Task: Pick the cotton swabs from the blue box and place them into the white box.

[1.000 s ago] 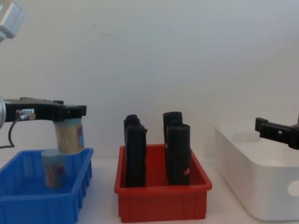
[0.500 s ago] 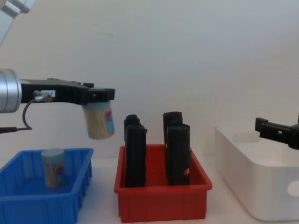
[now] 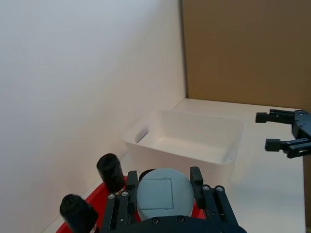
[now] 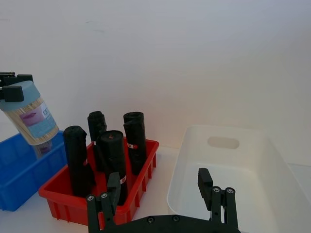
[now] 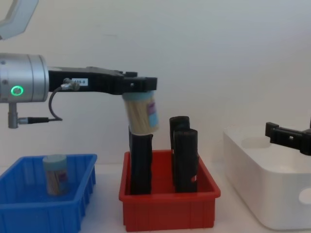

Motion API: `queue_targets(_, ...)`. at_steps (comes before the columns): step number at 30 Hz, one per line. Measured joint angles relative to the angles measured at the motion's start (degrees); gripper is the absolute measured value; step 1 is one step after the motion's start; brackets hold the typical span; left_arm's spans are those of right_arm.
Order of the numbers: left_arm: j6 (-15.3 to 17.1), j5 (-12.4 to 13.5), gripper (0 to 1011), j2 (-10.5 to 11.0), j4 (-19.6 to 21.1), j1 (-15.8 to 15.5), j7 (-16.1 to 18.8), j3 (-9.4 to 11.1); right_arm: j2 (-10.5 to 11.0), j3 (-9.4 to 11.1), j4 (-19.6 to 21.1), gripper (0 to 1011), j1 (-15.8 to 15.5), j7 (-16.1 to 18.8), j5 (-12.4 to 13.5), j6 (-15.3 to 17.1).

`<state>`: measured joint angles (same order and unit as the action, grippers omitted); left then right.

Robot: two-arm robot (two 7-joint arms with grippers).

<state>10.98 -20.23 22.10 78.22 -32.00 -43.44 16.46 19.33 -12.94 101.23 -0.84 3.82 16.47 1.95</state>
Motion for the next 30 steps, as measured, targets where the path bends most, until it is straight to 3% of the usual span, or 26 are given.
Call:
queue_targets(15, -1.79, -0.78, 654, -3.56, -4.78, -5.02, -10.88, 2.73, 0.0, 0.0, 0.0, 1002, 0.0, 0.0, 0.0, 0.0)
queue_targets(30, -2.41, -1.14, 654, -5.18, -6.9, -7.25, -15.06, 4.01, 0.12, -0.24, 0.01, 1002, 0.47, 2.57, -1.56, 0.67)
